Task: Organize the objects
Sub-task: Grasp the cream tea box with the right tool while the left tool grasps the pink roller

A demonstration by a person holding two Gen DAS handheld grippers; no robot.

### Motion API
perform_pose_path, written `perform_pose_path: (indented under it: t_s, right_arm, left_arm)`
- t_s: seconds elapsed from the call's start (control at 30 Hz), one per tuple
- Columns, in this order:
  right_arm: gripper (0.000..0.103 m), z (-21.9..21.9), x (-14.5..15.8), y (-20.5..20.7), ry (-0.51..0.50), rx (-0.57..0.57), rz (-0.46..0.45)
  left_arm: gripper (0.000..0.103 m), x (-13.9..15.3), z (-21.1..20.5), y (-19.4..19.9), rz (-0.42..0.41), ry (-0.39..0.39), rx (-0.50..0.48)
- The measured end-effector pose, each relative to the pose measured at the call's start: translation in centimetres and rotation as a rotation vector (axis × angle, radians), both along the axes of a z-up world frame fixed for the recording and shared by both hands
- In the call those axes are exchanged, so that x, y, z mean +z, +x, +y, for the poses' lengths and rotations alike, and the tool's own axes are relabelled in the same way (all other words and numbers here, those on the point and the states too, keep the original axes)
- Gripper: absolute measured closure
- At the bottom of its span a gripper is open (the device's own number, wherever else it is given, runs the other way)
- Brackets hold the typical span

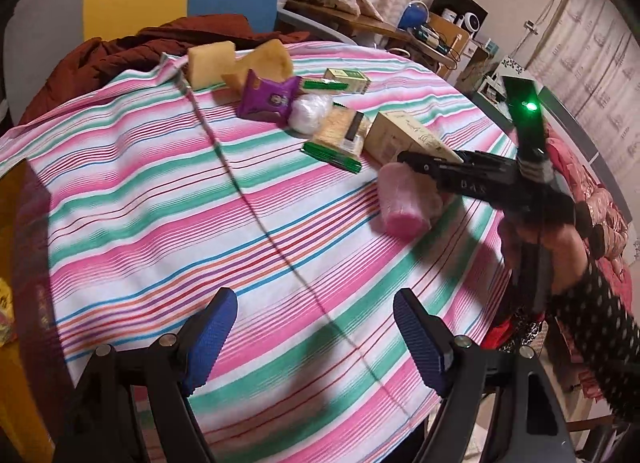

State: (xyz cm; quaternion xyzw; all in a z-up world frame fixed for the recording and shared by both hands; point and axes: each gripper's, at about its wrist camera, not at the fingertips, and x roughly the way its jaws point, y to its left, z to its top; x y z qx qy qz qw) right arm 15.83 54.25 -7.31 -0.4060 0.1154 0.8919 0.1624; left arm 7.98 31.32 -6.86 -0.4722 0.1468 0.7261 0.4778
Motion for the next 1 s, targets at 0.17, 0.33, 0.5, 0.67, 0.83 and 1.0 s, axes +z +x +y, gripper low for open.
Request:
perform_pose_path:
  t_s: [0.17, 0.33, 0.5, 0.67, 0.83, 1.0]
  right_arm:
    - [0.051, 0.1, 0.3, 2.1, 0.021, -0.148, 0.088]
    - [0.051, 2.9, -0.5, 3.7, 0.017, -0.325, 0.117]
    - [0.050, 2.2, -0.8, 3.2, 0.062, -0.346, 0.139]
    - [0.050, 3.0, -1.4, 3.7, 0.018, -0.359, 0.159]
    - [0.050, 3.2, -2.0, 3.8, -0.003, -0.370, 0.156]
    - [0.050, 3.0, -2.1, 3.7, 0.017, -0.374, 0.151]
  left_arm:
    - [0.021, -0.4, 2.4, 0.8, 0.023, -0.010, -0.052]
    - [0.021, -0.6, 5.9, 2.0, 0.071, -0.023, -0.121]
    - [0.021, -1.4, 9.9, 3.1, 0.108, -0.035, -0.204]
    - [0.021, -2.8, 12.3, 2.4, 0.079, -0.050, -0.195]
    - [0.025, -3.6, 12.4, 2.8, 0.172, -0.030, -0.222]
    - [0.057, -3.5, 10.8, 2.6, 0.231, 0.014, -0.219]
